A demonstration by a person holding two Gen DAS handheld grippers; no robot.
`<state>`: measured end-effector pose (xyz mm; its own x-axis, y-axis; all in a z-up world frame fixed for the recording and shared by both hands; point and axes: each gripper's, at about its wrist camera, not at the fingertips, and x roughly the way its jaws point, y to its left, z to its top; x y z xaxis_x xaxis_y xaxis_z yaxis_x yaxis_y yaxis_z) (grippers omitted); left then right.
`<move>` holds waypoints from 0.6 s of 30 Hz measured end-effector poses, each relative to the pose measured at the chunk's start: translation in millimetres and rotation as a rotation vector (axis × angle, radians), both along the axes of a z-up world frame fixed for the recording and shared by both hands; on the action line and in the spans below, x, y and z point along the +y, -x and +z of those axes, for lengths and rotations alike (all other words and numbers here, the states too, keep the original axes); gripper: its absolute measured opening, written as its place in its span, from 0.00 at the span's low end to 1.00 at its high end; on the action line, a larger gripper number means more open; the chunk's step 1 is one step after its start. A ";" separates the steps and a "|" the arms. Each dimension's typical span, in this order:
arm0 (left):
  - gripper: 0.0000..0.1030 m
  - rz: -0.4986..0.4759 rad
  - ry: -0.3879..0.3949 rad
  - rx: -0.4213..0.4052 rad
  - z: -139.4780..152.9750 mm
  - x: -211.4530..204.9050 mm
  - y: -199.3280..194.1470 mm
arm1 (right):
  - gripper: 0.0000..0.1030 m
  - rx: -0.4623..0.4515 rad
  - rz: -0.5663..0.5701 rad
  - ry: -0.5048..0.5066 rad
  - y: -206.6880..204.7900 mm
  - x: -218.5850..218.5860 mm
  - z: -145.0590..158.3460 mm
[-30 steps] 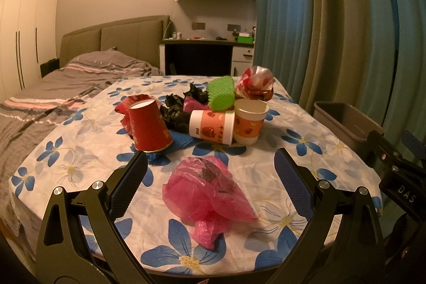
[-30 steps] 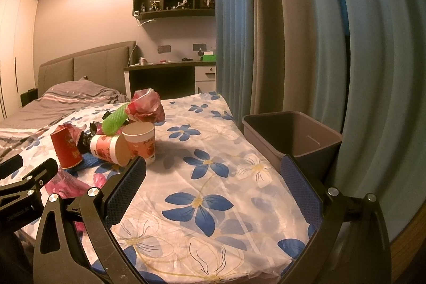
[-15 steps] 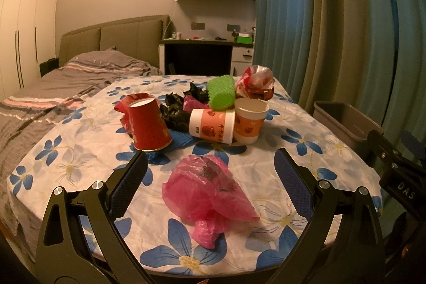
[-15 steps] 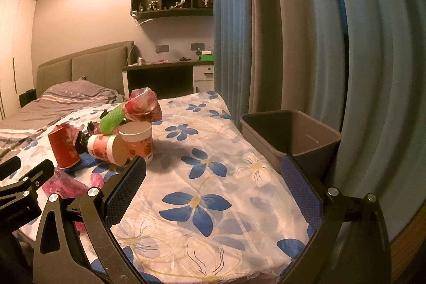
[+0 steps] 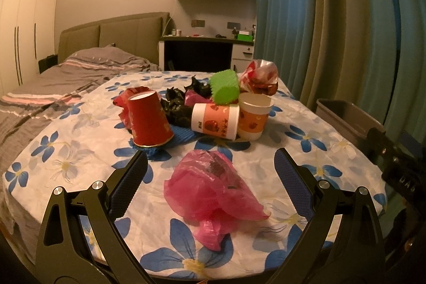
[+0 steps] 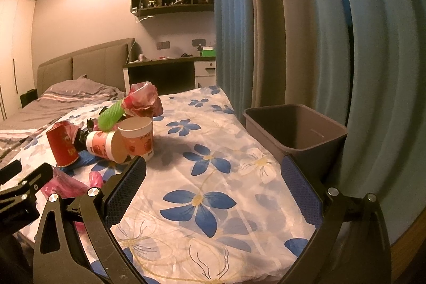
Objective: Collect trash
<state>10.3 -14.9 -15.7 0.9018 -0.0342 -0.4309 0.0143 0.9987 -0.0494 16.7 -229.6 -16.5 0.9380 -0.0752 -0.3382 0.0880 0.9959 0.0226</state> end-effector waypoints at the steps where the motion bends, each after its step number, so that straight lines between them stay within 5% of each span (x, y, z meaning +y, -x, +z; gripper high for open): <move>1: 0.92 0.000 0.003 0.002 -1.2 -0.7 -0.4 | 0.95 0.000 0.001 -0.001 -0.7 2.6 0.7; 13: 0.91 -0.008 0.043 0.051 -20.5 19.3 -16.6 | 0.95 0.024 0.017 -0.002 -13.5 17.0 -12.8; 18: 0.72 -0.029 0.057 0.100 -30.6 23.4 -27.5 | 0.95 0.038 0.033 -0.008 -21.1 15.6 -14.2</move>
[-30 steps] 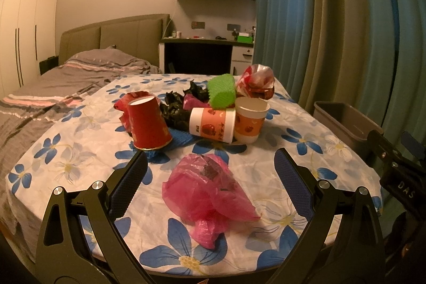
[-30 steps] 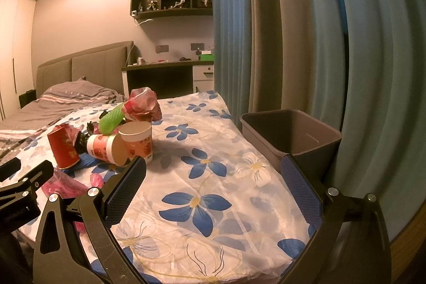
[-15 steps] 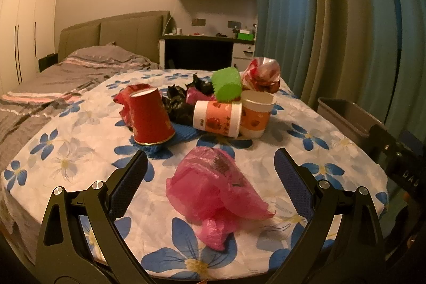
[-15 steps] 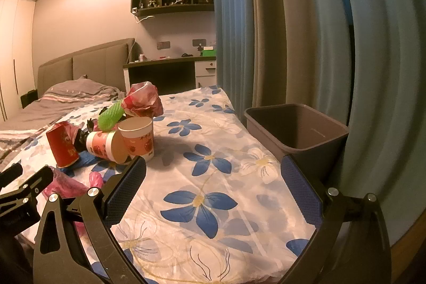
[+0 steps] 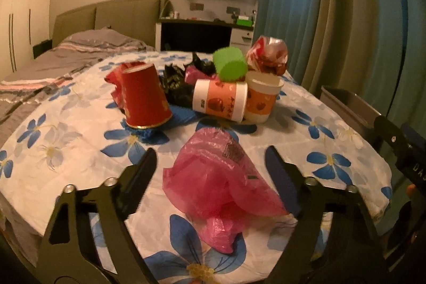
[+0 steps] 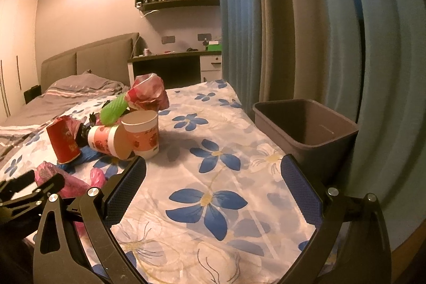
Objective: Collect trash
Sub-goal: 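Grasp the pink plastic bag with the left tool while the right tool grasps the red-white wrapper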
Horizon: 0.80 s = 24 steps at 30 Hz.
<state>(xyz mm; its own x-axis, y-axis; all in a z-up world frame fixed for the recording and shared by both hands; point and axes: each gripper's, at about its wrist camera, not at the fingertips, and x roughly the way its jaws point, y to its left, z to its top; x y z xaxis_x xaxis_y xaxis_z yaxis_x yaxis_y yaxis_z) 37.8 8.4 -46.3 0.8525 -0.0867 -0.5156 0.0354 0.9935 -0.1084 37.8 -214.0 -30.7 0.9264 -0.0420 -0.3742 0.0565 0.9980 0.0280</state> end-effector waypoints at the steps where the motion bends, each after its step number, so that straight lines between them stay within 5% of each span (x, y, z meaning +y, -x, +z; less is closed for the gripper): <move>1: 0.66 -0.009 0.006 0.012 -2.3 1.0 -2.6 | 0.95 0.002 0.002 -0.001 -1.6 -0.4 -0.4; 8: 0.28 -0.041 0.063 0.053 -11.6 6.9 -11.9 | 0.95 0.020 0.044 0.005 -11.6 10.4 -2.5; 13: 0.10 -0.077 0.080 0.037 -10.1 6.0 -11.4 | 0.95 0.027 0.074 -0.006 -20.5 13.9 -1.1; 24: 0.07 -0.064 0.097 -0.065 30.8 13.6 -20.8 | 0.81 0.021 0.135 -0.016 -58.8 24.1 11.0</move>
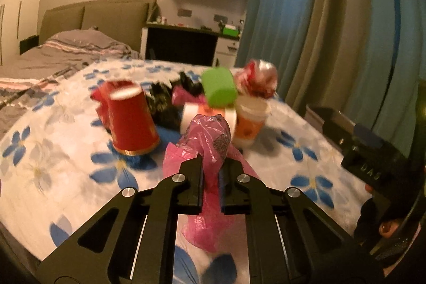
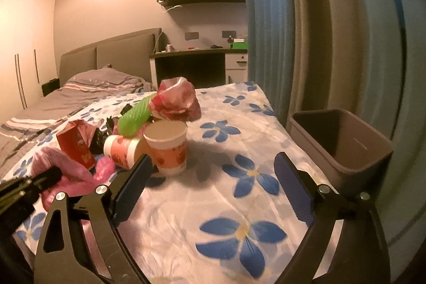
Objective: Collect trash
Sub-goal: 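Grasp the pink plastic bag with the left tool while the right tool grasps the red-white wrapper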
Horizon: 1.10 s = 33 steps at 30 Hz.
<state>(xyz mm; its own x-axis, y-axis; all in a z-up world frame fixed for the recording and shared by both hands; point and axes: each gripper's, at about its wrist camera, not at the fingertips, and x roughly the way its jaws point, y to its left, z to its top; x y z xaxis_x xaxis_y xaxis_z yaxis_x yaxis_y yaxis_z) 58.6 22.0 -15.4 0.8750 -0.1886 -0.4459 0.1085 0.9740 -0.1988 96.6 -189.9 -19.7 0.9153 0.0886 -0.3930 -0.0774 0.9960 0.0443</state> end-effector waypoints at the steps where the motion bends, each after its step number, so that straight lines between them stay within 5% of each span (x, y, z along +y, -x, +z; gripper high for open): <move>1: 0.07 0.008 0.006 -0.009 4.4 2.5 -3.1 | 0.78 -0.002 0.009 0.000 -7.2 1.9 2.9; 16: 0.07 0.085 0.032 -0.047 37.5 12.3 -62.7 | 0.71 0.004 0.111 -0.045 -122.8 21.7 42.1; 23: 0.07 0.081 0.032 -0.013 27.6 8.6 -75.4 | 0.51 0.099 0.180 -0.093 -152.0 21.6 25.6; 33: 0.07 0.069 0.036 -0.001 23.7 5.5 -80.8 | 0.25 0.116 0.240 -0.104 -153.2 27.4 23.5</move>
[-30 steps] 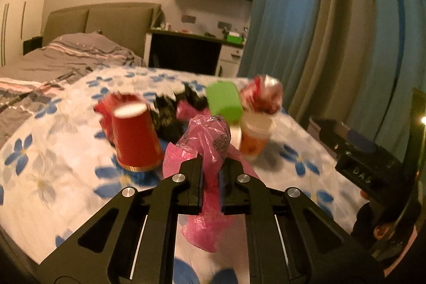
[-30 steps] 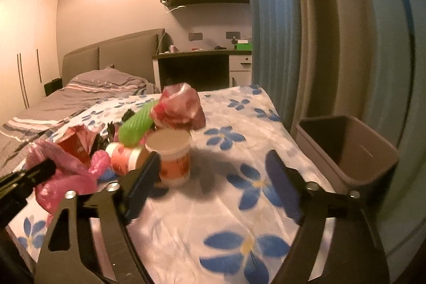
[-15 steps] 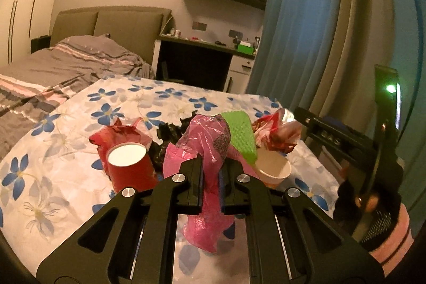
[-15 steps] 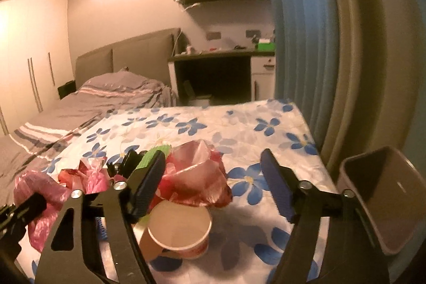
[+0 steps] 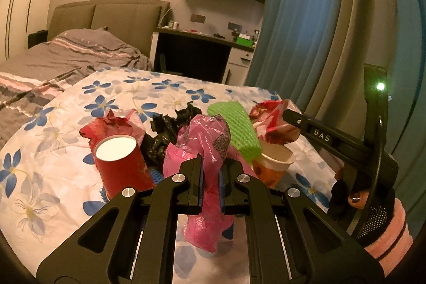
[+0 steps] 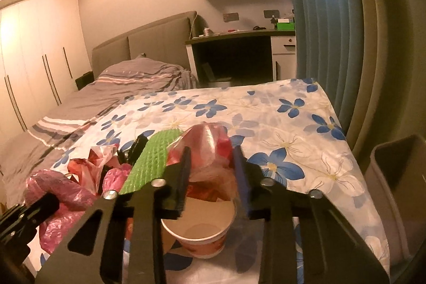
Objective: Collect trash
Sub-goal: 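Grasp the pink plastic bag with the left tool while the right tool grasps the red-white wrapper, then carry the pink bag and red-white wrapper with both tools over the grey bin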
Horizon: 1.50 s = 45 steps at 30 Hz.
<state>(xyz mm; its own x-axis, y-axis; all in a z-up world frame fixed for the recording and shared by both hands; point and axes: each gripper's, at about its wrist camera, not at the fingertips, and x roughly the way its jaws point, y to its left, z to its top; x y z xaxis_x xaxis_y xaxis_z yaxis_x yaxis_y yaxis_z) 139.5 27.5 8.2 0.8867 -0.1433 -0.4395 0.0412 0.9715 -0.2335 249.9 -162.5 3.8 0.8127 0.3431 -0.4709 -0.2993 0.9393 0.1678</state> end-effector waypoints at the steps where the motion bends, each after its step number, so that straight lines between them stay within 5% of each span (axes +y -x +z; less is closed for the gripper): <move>1: 0.07 -0.001 -0.001 -0.001 0.2 -0.1 0.1 | 0.24 0.000 0.003 0.001 -0.1 -0.7 0.2; 6: 0.07 0.002 -0.004 -0.011 2.6 -1.2 2.7 | 0.17 -0.047 -0.008 0.015 7.7 -3.0 6.6; 25: 0.07 -0.064 -0.033 -0.113 34.1 -29.5 24.4 | 0.16 -0.246 -0.119 -0.025 81.3 -65.0 46.9; 45: 0.07 -0.416 -0.016 -0.133 35.6 -191.6 -11.9 | 0.16 -0.284 -0.392 0.065 128.0 -175.8 29.5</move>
